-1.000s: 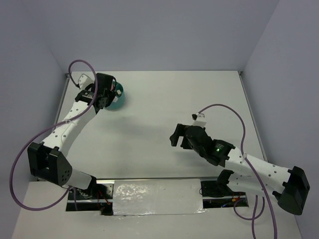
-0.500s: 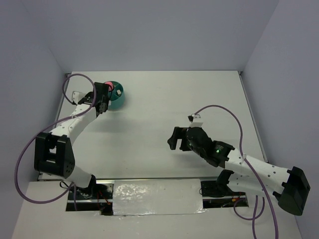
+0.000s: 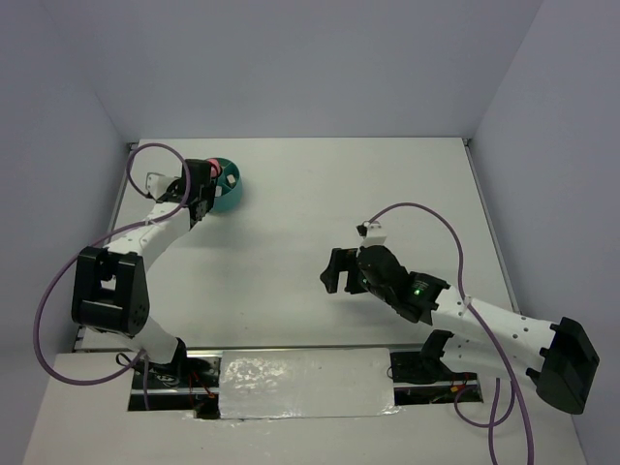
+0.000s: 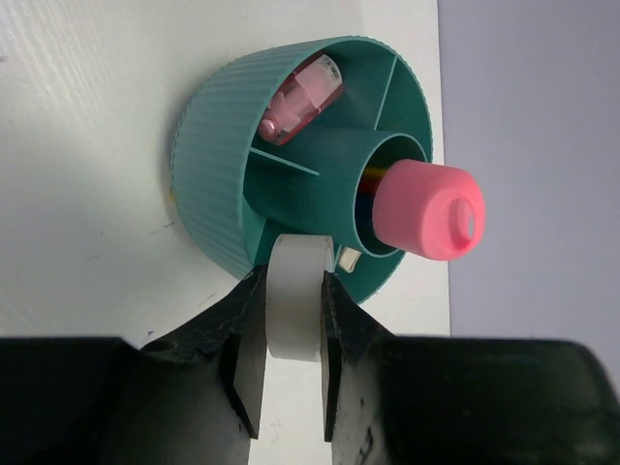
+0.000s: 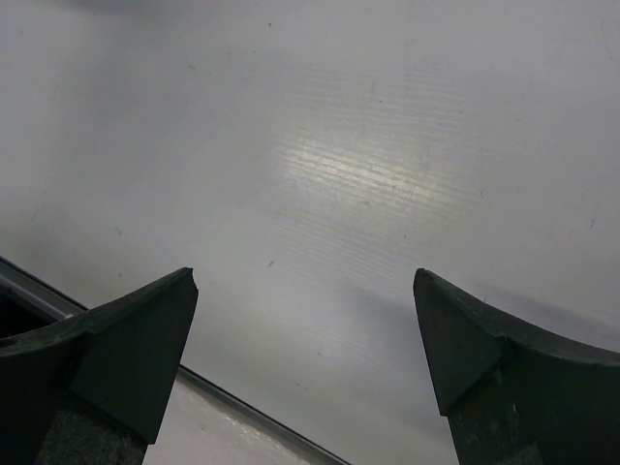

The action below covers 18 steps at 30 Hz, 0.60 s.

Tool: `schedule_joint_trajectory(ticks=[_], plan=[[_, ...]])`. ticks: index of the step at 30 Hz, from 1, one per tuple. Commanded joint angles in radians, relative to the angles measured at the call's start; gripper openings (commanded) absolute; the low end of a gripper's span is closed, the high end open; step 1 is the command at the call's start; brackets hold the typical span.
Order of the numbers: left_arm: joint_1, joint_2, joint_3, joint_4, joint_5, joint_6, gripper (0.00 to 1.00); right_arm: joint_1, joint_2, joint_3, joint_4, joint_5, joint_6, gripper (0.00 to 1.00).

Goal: Sort the stationery into containers
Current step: Place the stationery in the storage box.

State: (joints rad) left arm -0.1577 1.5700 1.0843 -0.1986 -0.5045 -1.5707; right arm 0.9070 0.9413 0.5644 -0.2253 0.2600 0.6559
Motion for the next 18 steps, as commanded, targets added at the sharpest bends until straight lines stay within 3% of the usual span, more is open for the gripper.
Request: schedule_joint_trajectory(ticks=[1,7,14,18], plan=[[0.007,0.001,0.002,0.047,0.004,-0.005,0.22,-0.002,0.005,-0.001,0.055,-0.007,-0.019,1.0],[0.014,0.022,-0.038,0.073,0.015,-0.02,0.41,-0.003,-0.004,0.0,0.047,-0.007,-0.024,1.0],[0.024,0.005,-0.072,0.113,0.043,-0.008,0.77,-0.003,-0.01,0.017,0.044,-0.025,-0.035,1.0],[0.027,-0.039,-0.081,0.133,0.046,0.023,0.86,-0.003,-0.013,0.025,0.04,-0.027,-0.033,1.0]])
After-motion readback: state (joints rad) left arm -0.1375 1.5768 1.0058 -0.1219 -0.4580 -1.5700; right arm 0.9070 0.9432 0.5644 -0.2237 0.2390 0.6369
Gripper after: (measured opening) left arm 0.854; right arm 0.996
